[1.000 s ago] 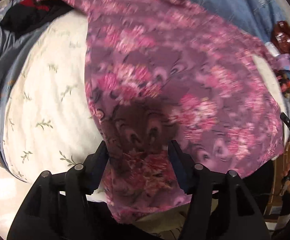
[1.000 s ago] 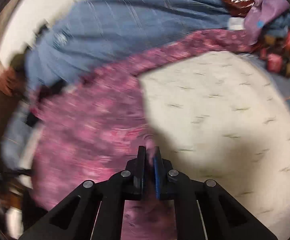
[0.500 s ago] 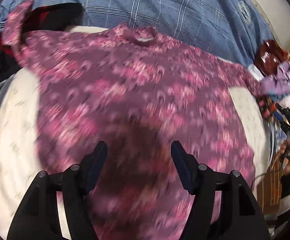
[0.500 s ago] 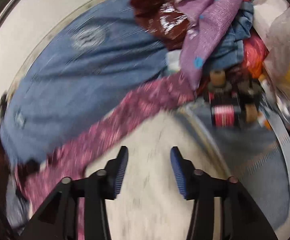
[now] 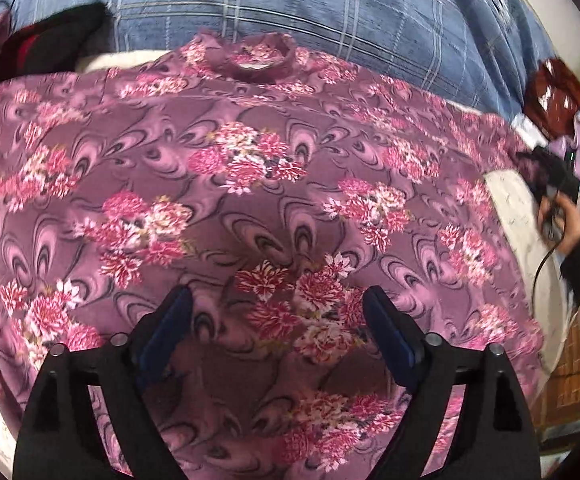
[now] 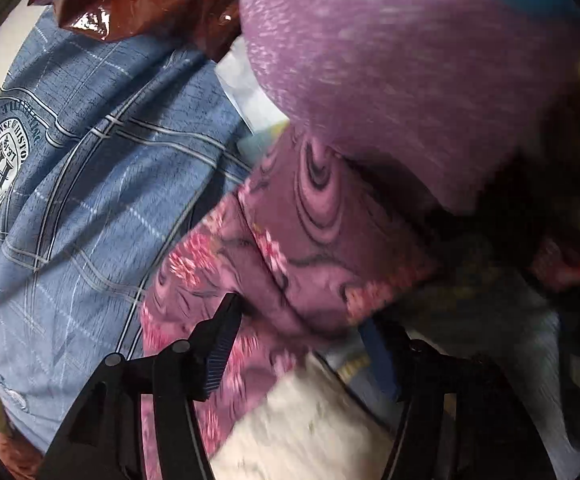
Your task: Fold small clothes
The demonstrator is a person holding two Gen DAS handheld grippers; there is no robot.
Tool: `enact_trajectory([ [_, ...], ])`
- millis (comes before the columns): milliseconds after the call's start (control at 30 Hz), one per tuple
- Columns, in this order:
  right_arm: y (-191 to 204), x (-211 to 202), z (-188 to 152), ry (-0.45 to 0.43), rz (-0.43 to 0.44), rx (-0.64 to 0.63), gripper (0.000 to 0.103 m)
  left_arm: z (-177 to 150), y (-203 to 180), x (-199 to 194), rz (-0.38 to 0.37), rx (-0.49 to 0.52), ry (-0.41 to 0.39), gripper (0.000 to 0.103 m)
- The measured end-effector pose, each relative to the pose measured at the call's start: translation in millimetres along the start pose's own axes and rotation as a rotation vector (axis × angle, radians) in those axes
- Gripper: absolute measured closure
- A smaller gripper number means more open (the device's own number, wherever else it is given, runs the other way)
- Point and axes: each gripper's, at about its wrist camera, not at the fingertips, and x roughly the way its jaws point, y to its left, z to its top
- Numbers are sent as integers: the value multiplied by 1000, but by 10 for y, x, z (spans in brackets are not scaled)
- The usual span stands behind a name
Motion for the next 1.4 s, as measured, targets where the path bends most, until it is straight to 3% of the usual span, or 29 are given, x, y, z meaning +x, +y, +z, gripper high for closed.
enact_trajectory([
  [33, 12, 18, 19, -8, 3, -5, 48, -6, -46, 18, 18, 26, -4, 13],
  [67, 28, 13, 24, -20, 5, -14, 72, -4, -68, 26, 31, 42, -5, 13],
  [100, 49, 2, 16, -33, 10, -27, 85, 0, -86, 34, 41, 56, -5, 13],
  [133, 75, -33, 7, -39, 24, -45, 89, 9, -96, 28, 40, 63, -8, 13],
  [300, 418, -462, -133, -130, 31, -256, 91, 135, -19, -103, -39, 55, -38, 13],
  [433, 690, -723, -344, -124, 46, -359, 91, 305, 34, -213, -24, 107, -119, 13],
  [567, 1102, -800, -771, -64, 64, -433, 92, 467, 233, -163, -50, 53, -158, 13],
  [667, 1403, -709, -1131, -23, 79, -468, 92, 486, 434, -129, -125, -31, -160, 13],
  [733, 1597, -691, -1387, 1, 92, -491, 92, 499, 518, -106, -125, -62, -167, 13],
  [900, 2095, -574, -2013, 73, 146, -535, 92, 560, 726, 38, -171, -145, -95, 13],
  [1400, 3492, -79, -4036, 344, 284, -830, 92, 729, 1422, -240, -113, -348, -180, 13],
])
